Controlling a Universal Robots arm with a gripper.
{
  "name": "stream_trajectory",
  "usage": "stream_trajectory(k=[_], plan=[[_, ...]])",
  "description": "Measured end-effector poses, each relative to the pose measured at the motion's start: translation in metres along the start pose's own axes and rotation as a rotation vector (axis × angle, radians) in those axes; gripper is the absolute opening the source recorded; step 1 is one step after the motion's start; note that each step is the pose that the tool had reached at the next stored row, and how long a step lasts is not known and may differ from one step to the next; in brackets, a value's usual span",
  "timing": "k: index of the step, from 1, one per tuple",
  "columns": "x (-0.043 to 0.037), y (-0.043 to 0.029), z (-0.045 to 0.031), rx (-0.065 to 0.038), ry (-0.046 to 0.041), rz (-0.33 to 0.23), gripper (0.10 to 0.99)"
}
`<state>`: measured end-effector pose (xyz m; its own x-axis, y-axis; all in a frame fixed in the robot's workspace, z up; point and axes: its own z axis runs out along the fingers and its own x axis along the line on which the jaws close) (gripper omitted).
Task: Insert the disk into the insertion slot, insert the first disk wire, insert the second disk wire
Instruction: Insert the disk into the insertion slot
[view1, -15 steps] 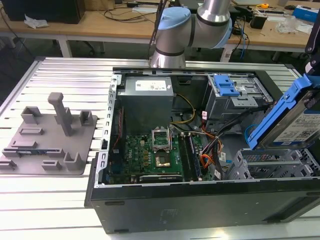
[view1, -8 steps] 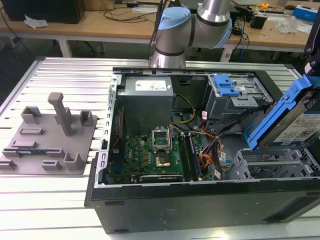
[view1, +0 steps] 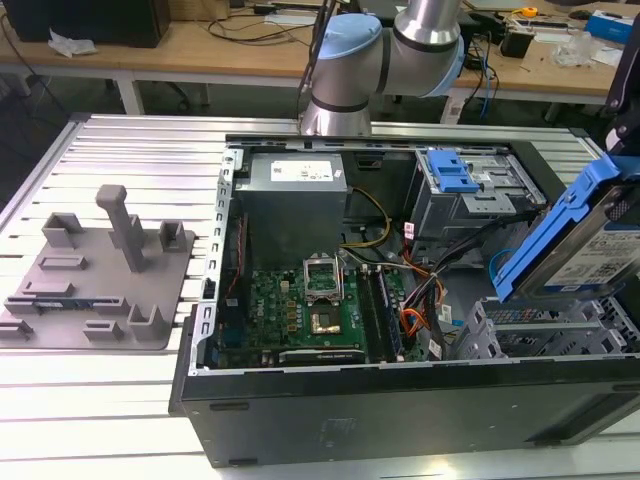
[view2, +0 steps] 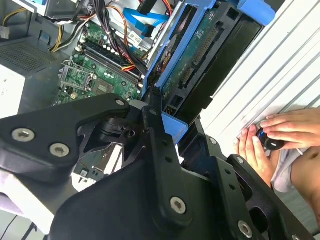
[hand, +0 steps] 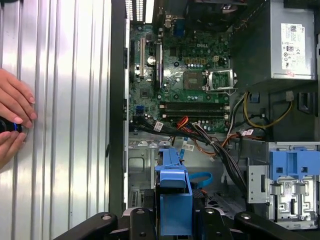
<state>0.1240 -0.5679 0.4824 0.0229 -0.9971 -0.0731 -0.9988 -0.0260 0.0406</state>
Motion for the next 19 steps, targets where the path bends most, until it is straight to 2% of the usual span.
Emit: stream_trajectory(k=[19], plan=[[0.0009, -0.0021, 0.0117, 0.000, -0.0002, 0.000, 0.365]])
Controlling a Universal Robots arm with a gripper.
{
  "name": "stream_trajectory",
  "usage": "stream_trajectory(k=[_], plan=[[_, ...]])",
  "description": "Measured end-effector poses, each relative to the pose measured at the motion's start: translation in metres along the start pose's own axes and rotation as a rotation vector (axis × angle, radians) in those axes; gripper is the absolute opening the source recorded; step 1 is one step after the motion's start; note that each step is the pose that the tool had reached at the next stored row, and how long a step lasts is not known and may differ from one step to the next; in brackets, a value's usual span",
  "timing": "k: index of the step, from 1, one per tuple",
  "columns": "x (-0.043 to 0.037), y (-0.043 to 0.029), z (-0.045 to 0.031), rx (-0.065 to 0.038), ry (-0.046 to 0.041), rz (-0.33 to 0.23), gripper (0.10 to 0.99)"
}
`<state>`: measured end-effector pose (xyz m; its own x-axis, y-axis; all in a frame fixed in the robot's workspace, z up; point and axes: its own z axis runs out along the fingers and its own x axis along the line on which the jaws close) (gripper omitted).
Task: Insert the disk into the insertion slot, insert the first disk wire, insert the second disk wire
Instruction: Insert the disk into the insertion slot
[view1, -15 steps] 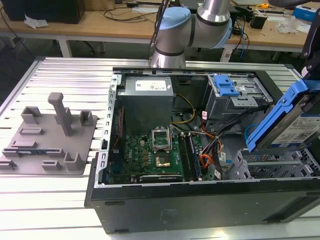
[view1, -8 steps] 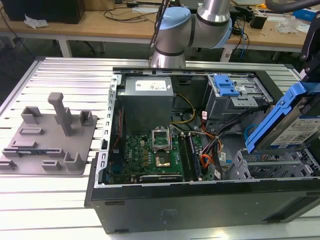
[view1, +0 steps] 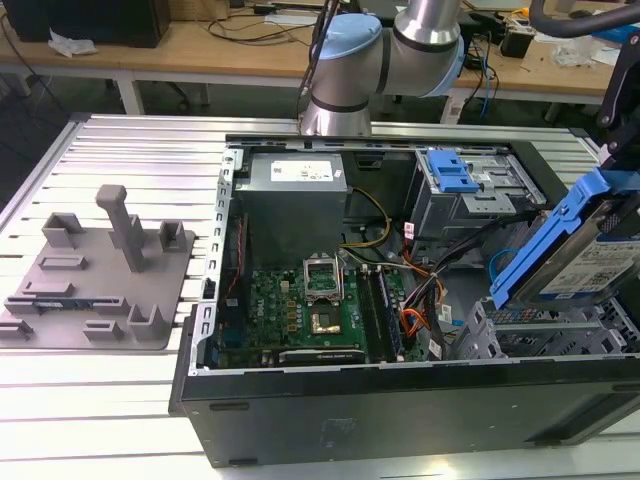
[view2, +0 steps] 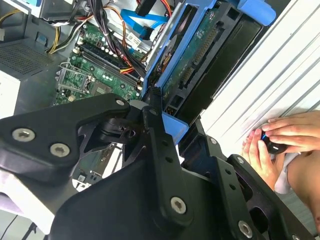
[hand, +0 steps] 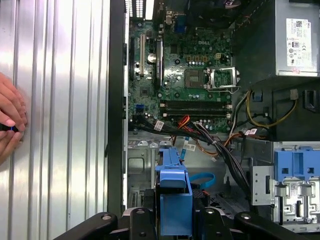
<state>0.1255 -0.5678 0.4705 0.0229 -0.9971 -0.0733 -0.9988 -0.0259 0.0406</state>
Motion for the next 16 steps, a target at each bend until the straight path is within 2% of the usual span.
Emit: stream_trajectory(k=[16], plan=[[0.0008, -0.0011, 0.0098, 0.000, 0.0000, 0.004, 0.365]])
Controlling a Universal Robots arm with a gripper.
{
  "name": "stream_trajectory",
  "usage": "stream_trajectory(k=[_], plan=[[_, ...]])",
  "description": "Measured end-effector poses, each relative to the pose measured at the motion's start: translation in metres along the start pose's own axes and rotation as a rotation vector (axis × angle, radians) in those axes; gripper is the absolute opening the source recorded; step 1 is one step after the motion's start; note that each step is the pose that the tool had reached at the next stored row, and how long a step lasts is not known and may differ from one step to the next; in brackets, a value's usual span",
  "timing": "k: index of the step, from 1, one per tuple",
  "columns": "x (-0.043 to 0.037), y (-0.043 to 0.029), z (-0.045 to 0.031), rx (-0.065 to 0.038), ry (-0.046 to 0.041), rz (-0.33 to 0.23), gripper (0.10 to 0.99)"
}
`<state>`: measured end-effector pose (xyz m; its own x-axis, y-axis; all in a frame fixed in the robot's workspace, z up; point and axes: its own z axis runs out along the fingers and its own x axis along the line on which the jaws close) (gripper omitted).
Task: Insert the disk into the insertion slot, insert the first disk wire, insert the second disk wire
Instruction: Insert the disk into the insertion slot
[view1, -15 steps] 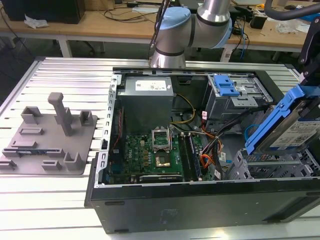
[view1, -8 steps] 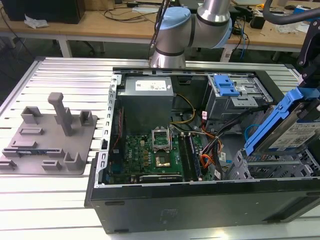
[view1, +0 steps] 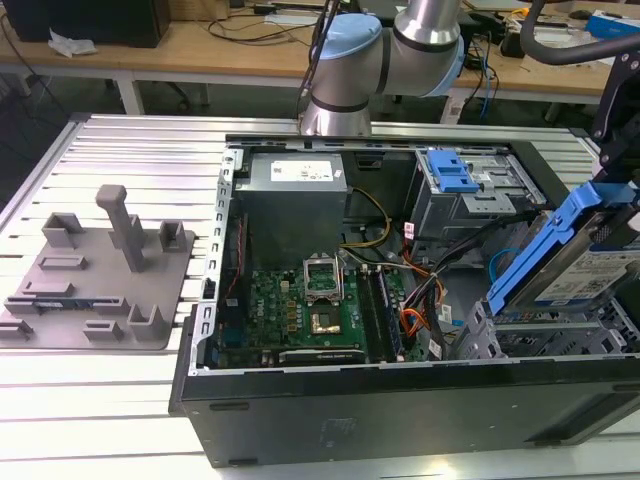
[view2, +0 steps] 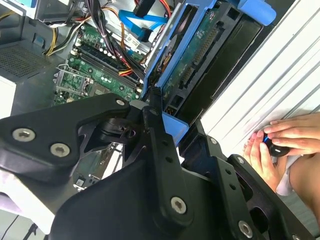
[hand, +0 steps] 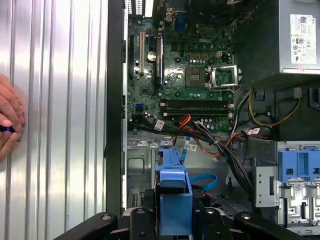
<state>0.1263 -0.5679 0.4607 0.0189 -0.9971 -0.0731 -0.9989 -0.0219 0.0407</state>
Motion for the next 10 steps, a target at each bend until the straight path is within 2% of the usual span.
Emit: stream_trajectory(k=[10], plan=[[0.0005, -0.0006, 0.0068, 0.000, -0.0002, 0.006, 0.365]])
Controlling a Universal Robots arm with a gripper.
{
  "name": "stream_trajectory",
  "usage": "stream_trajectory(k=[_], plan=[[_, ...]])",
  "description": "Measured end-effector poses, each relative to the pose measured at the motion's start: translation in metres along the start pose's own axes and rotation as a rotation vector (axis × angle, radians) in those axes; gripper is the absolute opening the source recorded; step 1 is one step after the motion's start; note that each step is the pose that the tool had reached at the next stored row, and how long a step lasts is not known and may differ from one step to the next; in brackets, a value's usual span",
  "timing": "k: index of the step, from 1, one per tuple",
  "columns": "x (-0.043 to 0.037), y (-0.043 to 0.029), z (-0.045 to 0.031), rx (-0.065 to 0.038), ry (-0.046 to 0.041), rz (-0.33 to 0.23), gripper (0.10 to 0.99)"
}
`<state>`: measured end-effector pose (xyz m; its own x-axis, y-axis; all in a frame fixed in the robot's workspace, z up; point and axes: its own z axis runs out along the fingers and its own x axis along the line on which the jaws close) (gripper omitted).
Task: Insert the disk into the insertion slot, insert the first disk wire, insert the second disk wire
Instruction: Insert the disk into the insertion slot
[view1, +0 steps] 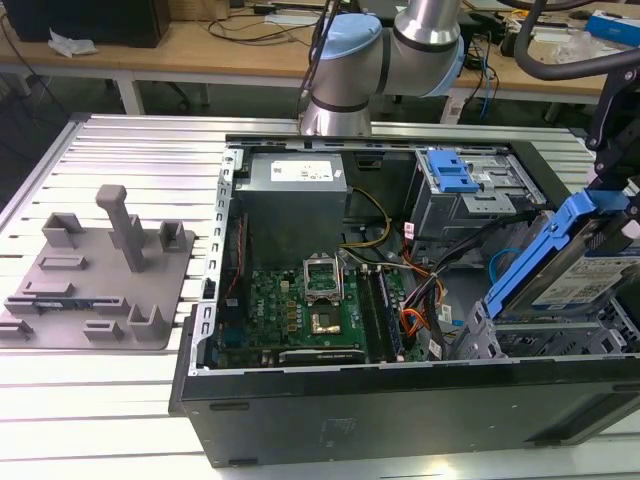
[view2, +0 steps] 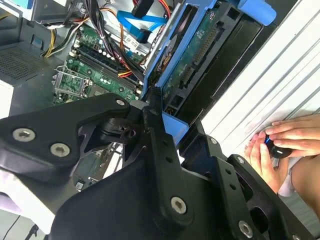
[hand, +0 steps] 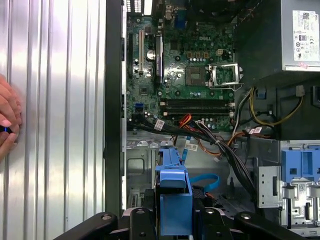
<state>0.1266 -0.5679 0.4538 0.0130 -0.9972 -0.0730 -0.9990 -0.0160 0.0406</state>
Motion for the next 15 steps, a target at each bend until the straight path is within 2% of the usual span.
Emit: stream_trajectory(k=[9, 12, 15], plan=[[0.0009, -0.0005, 0.0125, 0.000, 0.0004, 0.001, 0.365], [0.0018, -0.0010, 0.0242, 0.000, 0.0005, 0.001, 0.365], [0.0022, -0.0012, 0.0298, 0.000, 0.0004, 0.001, 0.365]])
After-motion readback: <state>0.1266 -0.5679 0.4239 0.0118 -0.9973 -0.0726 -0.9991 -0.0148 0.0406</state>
